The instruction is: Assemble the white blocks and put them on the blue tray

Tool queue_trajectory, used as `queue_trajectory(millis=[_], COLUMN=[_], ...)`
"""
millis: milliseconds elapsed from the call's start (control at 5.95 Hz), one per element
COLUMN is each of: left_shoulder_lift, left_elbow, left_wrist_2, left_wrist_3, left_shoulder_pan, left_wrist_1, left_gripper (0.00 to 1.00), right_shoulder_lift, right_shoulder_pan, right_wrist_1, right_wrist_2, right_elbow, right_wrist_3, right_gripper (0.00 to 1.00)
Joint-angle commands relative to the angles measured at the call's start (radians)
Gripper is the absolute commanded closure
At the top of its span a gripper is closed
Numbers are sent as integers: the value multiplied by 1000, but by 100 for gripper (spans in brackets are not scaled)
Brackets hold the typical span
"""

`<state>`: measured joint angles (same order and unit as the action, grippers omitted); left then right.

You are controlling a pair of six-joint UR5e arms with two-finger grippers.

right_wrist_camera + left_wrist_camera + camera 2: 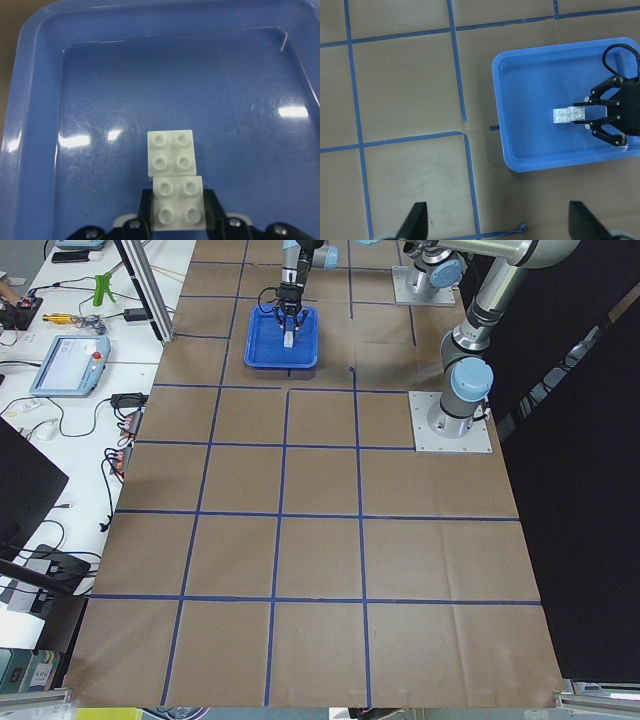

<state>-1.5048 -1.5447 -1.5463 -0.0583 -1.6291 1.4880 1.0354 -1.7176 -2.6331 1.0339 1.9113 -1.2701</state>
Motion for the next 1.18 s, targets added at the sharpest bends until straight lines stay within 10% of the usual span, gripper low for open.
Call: queue_trajectory(millis=[0,336,504,673,1009], left_shoulder_lift=[-2,-2,-2,-2,1], left_elbow=[2,2,2,2,2], left_wrist_2=[0,0,0,-2,-2], left_wrist_3=[-2,-2,0,0,0], left_shoulder_pan=[0,0,0,0,0], left_wrist_1=[0,0,0,0,0], left_gripper=[1,1,1,1,1], right_shoulder_lift=[0,0,-2,11,56], right_shoulder_pan=[1,1,1,3,18], right_wrist_1=[-1,-1,-1,1,77], right_wrist_2=[0,0,0,8,63], right_elbow=[0,0,-1,-11,-32], right_wrist_3=[0,1,18,108,149], right_gripper=[52,49,13,0,0])
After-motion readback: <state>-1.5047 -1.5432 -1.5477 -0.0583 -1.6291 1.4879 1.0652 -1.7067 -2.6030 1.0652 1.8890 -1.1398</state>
